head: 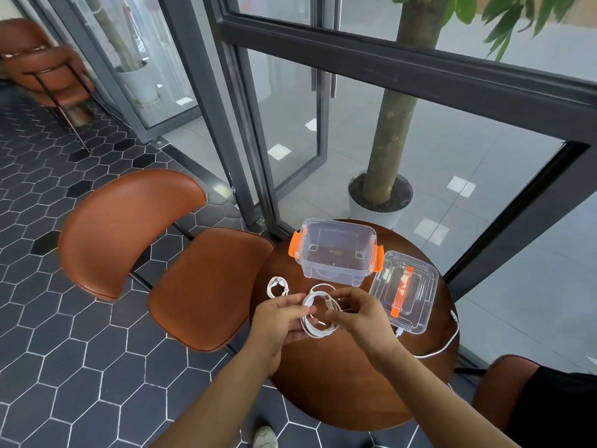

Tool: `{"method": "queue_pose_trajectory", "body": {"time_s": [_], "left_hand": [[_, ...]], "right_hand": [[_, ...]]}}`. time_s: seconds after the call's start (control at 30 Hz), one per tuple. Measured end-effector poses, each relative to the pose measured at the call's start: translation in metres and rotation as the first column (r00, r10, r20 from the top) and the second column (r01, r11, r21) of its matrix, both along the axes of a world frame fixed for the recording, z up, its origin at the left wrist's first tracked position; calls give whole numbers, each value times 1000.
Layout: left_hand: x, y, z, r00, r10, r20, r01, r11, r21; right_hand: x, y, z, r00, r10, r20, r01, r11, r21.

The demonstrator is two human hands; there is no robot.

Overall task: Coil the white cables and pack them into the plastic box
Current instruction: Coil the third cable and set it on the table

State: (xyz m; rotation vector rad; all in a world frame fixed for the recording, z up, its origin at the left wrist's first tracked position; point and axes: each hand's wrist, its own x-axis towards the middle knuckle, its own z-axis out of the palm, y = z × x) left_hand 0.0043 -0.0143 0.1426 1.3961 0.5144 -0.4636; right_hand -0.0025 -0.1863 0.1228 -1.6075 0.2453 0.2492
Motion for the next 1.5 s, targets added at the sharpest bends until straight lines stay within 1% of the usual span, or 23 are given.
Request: {"method": "queue_pose_trajectory", "body": {"time_s": [0.1,0.2,0.23,0.33,0.47,0.63,0.77,0.9,1.0,1.07,1.13,1.23,1.5], "left_hand": [[2,1,-4,999,32,-29,-30,999,42],[4,5,-9,998,48,-50,-47,998,29],[4,7,-11,997,58,-58,-57,998,14],[5,13,-17,994,76,-83,-78,997,-15],[4,20,-31,992,97,-76,-94,995,41],[5,38,-66,979,166,-115,-152,981,119],[10,54,-104,970,189,-152,-159,969,190],[16,61,-139,962,194,-193,-152,965,213],[21,61,-166,964,166,-206,-105,955,277],[25,58,-186,971,132,-198,-57,937,343],[29,52,-199,980,80,-181,3,909,416],[40,41,-198,991,-35,-131,99,847,522],[70,33,-208,984,-138,-110,176,784,595]], "right_hand": [[2,1,-6,1000,3,-21,-4,999,-33],[7,5,-10,998,27,-58,-32,996,-79],[9,6,-12,996,26,-83,-31,998,-61],[14,8,-17,983,16,-182,-3,998,69],[20,15,-35,964,20,-265,8,995,101],[30,36,-68,937,85,-338,-66,995,69],[38,55,-111,922,114,-370,-129,992,-15],[43,69,-153,896,98,-433,-144,987,-73],[46,73,-176,876,56,-480,-120,987,-104],[49,73,-188,874,33,-485,-114,984,-138],[52,71,-196,879,15,-477,-109,980,-170],[59,67,-205,881,-8,-472,-104,972,-210],[86,68,-212,897,-28,-442,-102,958,-270]]}}
